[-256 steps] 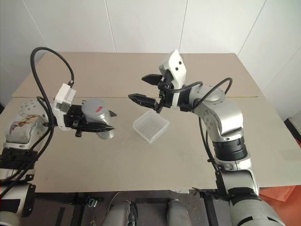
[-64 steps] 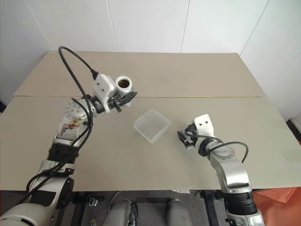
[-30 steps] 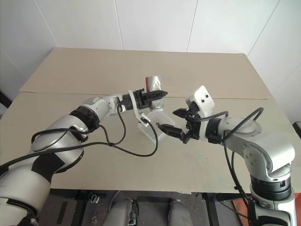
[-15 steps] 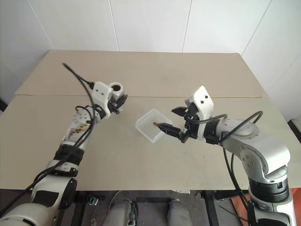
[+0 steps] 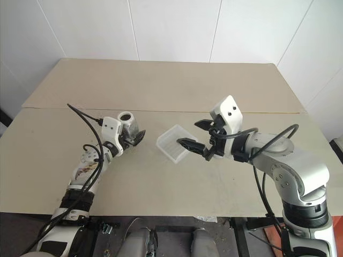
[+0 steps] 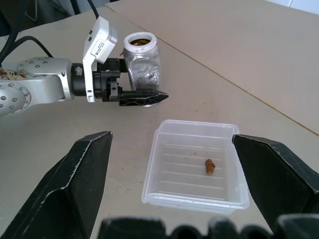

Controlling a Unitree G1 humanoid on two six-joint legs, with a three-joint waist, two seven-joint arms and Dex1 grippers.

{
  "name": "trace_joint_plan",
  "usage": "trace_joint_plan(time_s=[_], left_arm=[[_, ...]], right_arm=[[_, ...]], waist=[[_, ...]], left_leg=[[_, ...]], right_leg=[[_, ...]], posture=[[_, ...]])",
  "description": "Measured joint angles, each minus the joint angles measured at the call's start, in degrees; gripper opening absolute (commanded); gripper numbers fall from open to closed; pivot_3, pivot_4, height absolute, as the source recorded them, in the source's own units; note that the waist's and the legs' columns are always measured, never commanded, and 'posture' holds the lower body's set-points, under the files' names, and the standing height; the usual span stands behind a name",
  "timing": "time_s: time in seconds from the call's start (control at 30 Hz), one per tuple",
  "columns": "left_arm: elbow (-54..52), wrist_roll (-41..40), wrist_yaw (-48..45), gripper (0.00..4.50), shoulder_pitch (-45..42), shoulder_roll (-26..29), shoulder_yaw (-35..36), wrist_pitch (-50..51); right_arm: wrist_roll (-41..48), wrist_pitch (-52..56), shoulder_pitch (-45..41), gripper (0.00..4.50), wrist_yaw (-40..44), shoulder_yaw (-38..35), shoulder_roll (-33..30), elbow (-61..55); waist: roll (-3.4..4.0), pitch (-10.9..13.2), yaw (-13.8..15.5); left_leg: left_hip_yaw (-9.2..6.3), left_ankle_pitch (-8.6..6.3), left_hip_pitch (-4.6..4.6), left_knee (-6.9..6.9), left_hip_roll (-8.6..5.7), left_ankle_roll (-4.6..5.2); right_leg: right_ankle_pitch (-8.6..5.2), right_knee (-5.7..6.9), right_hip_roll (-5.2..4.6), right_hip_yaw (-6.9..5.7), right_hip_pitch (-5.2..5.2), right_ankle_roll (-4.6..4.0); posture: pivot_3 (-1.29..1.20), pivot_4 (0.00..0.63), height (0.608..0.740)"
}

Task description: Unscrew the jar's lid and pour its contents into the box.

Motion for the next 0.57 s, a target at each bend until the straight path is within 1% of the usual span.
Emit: trace_joint_plan(time_s=[0.1,0.2,0.27,0.3,0.37,0.43,0.47,0.5,0.57], left_arm=[[-9.71,-1.85,-2.6,4.48,5.87,4.13,1.62,4.0],[-22.18,-6.38,-6.4,4.48,15.41,9.99,5.26,9.44],[-29.56,-10.31,-9.99,4.48,21.76,14.27,9.24,12.39],[-31.76,-11.77,-11.17,4.48,23.62,15.53,10.96,13.02],[-38.45,-18.26,-16.27,4.48,29.32,19.23,18.51,14.35],[-41.81,-22.75,-20.33,4.48,33.18,21.11,24.18,14.4],[-42.72,-24.29,-21.72,4.48,34.25,21.47,25.63,14.41],[-43.51,-25.66,-22.75,4.48,35.03,21.52,26.59,14.41],[-44.5,-26.71,-23.36,4.48,35.59,21.51,26.28,14.49]], right_arm=[[-0.06,-0.53,0.07,4.5,0.47,0.01,-0.33,0.32],[-0.61,-2.1,1.25,4.5,2.44,-0.18,-2.13,1.7],[-1.68,-4.78,3.41,4.5,5.28,-0.79,-4.7,3.26],[-1.95,-5.8,4.49,4.5,6.55,-1.33,-5.64,3.86],[-2.9,-12.11,9.55,4.5,12.91,-4.35,-7.66,6.61],[-4.63,-17.31,13.07,4.5,17.41,-5.57,-8.78,9.59],[-5.73,-18.9,14.02,4.5,18.48,-5.56,-9.32,11.02],[-6.84,-20.28,14.65,4.5,19.37,-5.54,-9.52,12.64],[-8.18,-21.2,14.72,4.5,19.86,-5.51,-9.53,14.61]], waist=[[0.01,0.0,-0.38],[0.01,0.0,-0.8],[0.01,0.0,-0.8],[0.01,0.0,-0.65],[0.01,0.0,0.0],[0.04,-0.02,0.23],[0.05,-0.03,0.27],[0.07,-0.03,0.32],[0.07,-0.04,0.36]], left_leg=[[-0.01,0.0,0.02,-0.06,0.04,0.0],[-0.02,0.0,0.03,-0.11,0.11,-0.01],[-0.02,0.0,0.04,-0.11,0.11,-0.01],[-0.04,0.0,0.04,-0.11,0.11,-0.01],[-0.04,-0.01,0.07,-0.11,0.11,-0.02],[-0.01,-0.01,0.14,-0.11,0.1,-0.02],[0.02,-0.01,0.18,-0.11,0.1,-0.02],[0.03,0.01,0.22,-0.11,0.09,-0.03],[0.08,0.03,0.29,-0.12,0.07,-0.08]], right_leg=[[0.0,0.0,0.0,0.04,-0.02,-0.01],[-0.01,-0.03,-0.02,0.06,-0.03,-0.01],[-0.02,-0.03,-0.03,0.06,-0.04,-0.03],[-0.03,-0.05,-0.04,0.03,-0.02,-0.03],[-0.04,-0.09,-0.06,0.01,0.03,-0.04],[-0.07,-0.11,-0.06,0.03,0.08,-0.04],[-0.08,-0.12,-0.06,0.06,0.09,-0.05],[-0.11,-0.11,-0.06,0.06,0.11,-0.08],[-0.15,-0.09,0.01,0.1,0.12,-0.14]], posture=[[0.0,0.15,0.74],[0.0,0.15,0.74],[0.0,0.15,0.74],[0.0,0.15,0.74],[0.0,0.15,0.74],[0.0,0.15,0.74],[0.0,0.15,0.74],[0.0,0.15,0.74],[0.0,0.15,0.74]])
